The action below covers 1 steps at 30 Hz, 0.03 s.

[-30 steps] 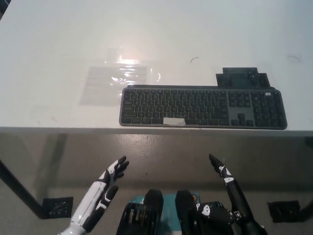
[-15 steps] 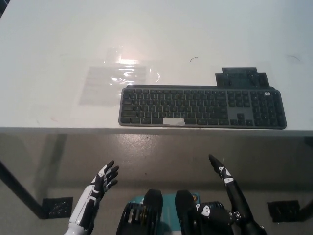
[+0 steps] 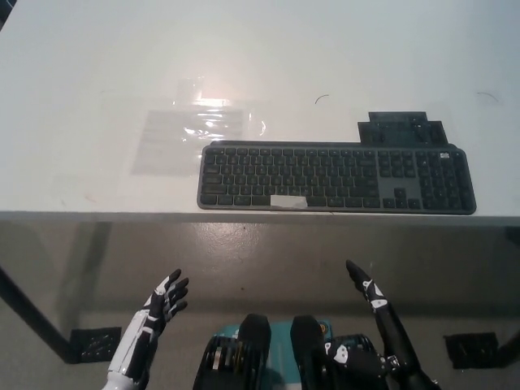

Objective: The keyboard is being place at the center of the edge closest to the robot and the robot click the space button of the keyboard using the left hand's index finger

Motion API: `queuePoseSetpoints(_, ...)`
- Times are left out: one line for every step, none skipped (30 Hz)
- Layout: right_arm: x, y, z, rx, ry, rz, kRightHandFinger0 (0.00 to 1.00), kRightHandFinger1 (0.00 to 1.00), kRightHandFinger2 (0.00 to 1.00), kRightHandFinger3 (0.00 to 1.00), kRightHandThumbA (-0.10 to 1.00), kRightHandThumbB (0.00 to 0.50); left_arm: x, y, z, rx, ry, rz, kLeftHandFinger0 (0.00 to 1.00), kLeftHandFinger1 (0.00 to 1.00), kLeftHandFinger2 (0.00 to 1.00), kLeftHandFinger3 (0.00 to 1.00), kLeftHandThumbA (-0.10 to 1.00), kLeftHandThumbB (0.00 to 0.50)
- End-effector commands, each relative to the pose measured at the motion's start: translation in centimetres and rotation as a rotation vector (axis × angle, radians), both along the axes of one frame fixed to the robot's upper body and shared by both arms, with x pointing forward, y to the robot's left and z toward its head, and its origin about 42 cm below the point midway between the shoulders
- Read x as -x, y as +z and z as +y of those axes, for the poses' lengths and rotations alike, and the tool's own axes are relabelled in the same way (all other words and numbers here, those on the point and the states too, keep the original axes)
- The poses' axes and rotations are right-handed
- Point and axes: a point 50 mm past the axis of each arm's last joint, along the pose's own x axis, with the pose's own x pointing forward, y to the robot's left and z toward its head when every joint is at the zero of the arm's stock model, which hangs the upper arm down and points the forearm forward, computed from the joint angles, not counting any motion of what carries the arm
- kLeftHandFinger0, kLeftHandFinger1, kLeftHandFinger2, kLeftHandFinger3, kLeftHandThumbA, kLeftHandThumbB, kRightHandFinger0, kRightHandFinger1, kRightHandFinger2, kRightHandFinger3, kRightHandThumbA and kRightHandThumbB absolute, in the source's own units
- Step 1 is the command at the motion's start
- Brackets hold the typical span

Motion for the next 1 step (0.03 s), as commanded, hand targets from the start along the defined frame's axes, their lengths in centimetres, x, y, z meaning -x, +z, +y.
queuePoseSetpoints(-0.49, 1.47, 0.78, -0.032, 0.019, -0.087, 1.0, 1.0, 1.0, 1.0, 1.0, 0.351, -0.18, 0.65, 0.1, -0.017, 0.004, -0.042, 1.0, 1.0, 1.0, 1.0, 1.0, 0.323)
